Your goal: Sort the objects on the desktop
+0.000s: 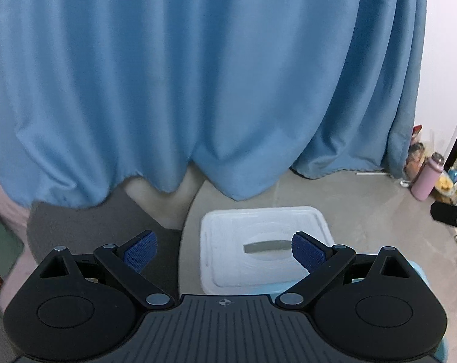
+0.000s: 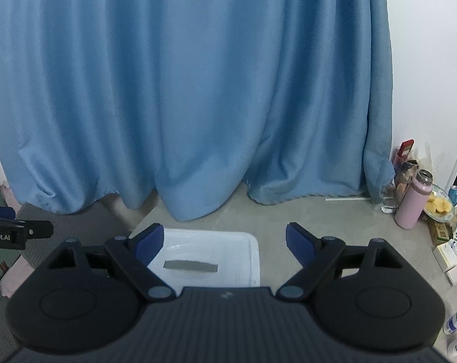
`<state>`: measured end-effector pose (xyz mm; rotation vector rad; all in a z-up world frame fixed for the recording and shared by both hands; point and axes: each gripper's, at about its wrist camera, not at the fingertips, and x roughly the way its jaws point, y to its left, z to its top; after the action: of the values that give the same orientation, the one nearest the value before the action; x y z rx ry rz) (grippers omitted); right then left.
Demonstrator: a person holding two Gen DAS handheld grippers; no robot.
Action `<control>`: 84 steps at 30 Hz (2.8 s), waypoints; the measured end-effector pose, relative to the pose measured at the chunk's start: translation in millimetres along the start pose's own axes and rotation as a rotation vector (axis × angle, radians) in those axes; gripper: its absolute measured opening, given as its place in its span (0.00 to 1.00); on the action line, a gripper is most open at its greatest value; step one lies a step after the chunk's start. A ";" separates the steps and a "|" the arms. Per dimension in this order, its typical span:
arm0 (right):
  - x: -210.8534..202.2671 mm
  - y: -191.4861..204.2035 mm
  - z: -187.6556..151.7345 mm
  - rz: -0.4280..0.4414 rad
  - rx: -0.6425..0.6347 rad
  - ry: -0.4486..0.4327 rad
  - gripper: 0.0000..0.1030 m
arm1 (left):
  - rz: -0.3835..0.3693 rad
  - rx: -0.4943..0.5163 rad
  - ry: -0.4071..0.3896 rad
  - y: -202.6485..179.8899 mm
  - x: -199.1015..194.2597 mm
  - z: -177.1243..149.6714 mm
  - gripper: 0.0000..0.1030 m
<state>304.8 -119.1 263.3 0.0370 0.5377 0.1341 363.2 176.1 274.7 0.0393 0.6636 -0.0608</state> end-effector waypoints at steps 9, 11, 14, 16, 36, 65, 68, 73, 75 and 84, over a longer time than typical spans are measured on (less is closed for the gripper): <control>11.7 10.0 52.0 0.074 -0.008 -0.038 0.85 | -0.037 0.052 -0.065 6.8 -9.0 60.8 0.95; 19.4 11.4 59.9 0.081 -0.010 -0.043 0.85 | -0.036 0.063 -0.075 5.7 -10.2 72.8 0.95; 31.0 13.5 71.7 0.090 -0.012 -0.051 0.86 | -0.027 0.077 -0.090 7.0 -6.0 89.0 0.95; 38.7 14.9 79.6 0.097 -0.014 -0.056 0.88 | -0.023 0.066 -0.090 8.9 2.1 96.7 0.95; 187.1 -5.4 83.1 0.050 0.012 0.200 0.89 | 0.022 -0.025 0.131 35.8 191.2 100.2 0.95; 373.6 -32.4 -47.6 -0.100 0.037 0.727 0.89 | 0.000 -0.171 0.518 54.3 382.5 -36.3 0.95; 383.7 -29.8 -55.8 -0.097 0.038 0.765 0.89 | 0.000 -0.178 0.529 57.1 385.2 -41.0 0.95; 397.3 -24.2 -67.4 -0.068 0.049 0.822 0.89 | -0.009 -0.190 0.543 61.7 388.1 -47.4 0.95; 400.7 -20.7 -71.2 -0.059 0.048 0.840 0.89 | -0.012 -0.199 0.548 62.9 390.2 -49.6 0.95; 395.0 -15.0 -72.1 -0.074 0.044 0.825 0.89 | -0.025 -0.194 0.556 59.3 392.4 -55.3 0.95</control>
<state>605.5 -79.8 -0.3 0.0021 1.3647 0.0598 641.8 221.1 -9.7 -0.1444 1.2230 -0.0084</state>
